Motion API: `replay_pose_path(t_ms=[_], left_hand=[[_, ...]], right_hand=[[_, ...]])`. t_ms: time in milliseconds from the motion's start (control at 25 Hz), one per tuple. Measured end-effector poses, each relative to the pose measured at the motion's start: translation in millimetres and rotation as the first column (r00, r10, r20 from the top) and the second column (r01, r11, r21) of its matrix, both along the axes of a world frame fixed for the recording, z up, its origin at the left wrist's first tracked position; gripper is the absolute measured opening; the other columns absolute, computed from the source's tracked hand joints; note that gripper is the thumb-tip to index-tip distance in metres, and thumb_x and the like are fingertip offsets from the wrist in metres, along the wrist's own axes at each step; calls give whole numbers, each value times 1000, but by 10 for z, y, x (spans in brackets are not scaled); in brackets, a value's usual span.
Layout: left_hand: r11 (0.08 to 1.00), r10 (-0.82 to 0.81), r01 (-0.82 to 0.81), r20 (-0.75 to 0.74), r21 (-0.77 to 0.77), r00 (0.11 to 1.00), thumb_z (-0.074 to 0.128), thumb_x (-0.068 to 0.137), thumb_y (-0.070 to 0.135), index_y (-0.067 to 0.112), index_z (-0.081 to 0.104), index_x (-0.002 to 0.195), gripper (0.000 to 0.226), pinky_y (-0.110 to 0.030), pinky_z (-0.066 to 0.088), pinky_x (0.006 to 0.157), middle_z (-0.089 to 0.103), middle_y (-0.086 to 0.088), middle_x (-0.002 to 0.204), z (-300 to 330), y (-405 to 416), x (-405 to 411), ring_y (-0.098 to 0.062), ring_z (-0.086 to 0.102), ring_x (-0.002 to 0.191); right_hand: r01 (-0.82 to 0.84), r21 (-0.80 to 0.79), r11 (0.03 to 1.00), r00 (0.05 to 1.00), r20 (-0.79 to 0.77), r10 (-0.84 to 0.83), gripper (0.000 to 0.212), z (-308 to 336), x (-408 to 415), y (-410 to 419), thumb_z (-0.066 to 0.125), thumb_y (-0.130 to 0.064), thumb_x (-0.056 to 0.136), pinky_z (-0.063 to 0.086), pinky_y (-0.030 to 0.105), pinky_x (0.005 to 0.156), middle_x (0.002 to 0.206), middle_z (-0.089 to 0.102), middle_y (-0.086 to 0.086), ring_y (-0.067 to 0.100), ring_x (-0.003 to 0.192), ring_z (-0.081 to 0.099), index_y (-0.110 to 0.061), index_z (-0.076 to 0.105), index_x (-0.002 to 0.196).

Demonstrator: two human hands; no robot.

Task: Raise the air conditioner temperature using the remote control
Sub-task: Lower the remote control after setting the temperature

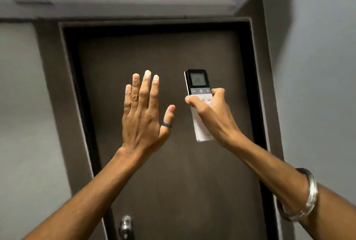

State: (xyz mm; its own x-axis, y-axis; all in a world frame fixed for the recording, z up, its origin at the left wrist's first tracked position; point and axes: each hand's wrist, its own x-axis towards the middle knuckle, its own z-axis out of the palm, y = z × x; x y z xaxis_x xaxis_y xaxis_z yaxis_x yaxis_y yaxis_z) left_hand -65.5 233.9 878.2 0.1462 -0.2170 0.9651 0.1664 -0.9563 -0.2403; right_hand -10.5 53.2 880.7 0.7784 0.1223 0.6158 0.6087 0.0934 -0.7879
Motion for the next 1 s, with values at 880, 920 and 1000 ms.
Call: replay_pose_path(t_ms=[880,920,1000], left_hand=[[907,-396,82,-902,-414,-174,34,106,48,1,18,161,75,-47,5,132,14,-19,172,-8345,-2439,746,-32,0,161],[910,-388,77,-902,-407,-189,33,106,48,1,17,161,75,-47,5,132,14,-19,172,-8526,-2451,743,-32,-1,161],[921,-361,66,-905,-384,-226,32,106,49,2,16,162,75,-47,3,132,12,-18,172,-8845,-2457,757,-32,-3,161]], right_hand=[[323,-705,631,-301,-709,-638,63,-9128,338,-2645,79,-37,82,54,37,105,131,67,17,32,118,68,-1,64,131],[319,-735,599,-314,-678,-665,64,-9336,352,-2662,79,-37,82,53,32,100,132,65,16,32,118,67,-1,63,132],[313,-772,553,-333,-634,-697,67,-9692,378,-2660,81,-41,80,51,32,92,133,63,16,31,115,67,-3,60,132]])
